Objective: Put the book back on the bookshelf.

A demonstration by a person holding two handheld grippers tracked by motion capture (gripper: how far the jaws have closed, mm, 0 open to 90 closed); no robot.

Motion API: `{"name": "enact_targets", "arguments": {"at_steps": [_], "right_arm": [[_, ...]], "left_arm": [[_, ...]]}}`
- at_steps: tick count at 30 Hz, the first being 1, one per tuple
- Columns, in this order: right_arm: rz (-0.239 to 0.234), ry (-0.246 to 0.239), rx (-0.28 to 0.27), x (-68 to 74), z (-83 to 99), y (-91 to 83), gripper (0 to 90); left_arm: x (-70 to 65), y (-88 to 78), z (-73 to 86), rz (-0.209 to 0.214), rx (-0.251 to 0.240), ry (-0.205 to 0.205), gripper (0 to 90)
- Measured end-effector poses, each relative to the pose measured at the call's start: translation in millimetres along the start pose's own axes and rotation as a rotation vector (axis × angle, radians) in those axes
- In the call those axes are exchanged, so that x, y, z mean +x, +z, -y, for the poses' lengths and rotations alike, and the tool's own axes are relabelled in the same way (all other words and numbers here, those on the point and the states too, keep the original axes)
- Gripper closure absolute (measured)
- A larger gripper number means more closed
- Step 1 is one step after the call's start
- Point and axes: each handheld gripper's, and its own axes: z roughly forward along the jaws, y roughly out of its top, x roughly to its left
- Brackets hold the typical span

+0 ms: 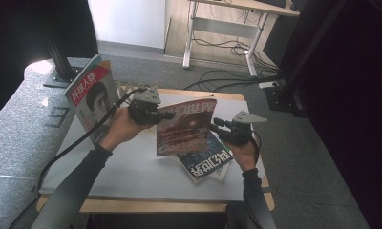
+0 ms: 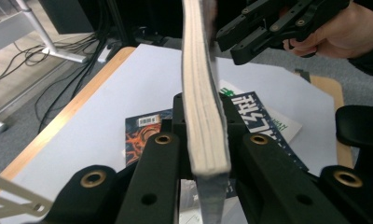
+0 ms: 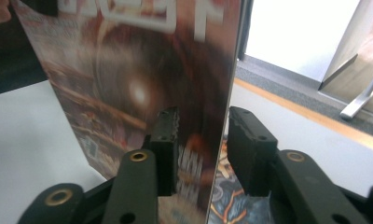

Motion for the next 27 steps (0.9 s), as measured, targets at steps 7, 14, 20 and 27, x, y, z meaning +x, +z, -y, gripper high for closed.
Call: {"name": "enact_targets", "arguments": {"at_steps": [7, 14, 20, 27], "right_arm": [[0.043, 0.031, 0.066, -7.9, 23.0, 2.2, 47.6], [0.136, 0.065, 0.158, -16.9, 50.2, 7.4, 31.1], [0.181, 0.098, 0.234, -23.1, 74.4, 14.1, 16.0], [0.237, 0.153, 0.301, -27.8, 104.0, 22.1, 0.0]], "left_arm": [[1.7, -2.9, 0.1, -0.013, 0.028, 0.007, 81.3], [0.8, -5.0, -0.1, -0.015, 0.047, 0.018, 81.3], [1.5, -6.5, -0.2, -0.035, 0.070, 0.019, 80.4], [3.1, -8.1, -0.5, -0.036, 0.095, 0.013, 80.2]]}}
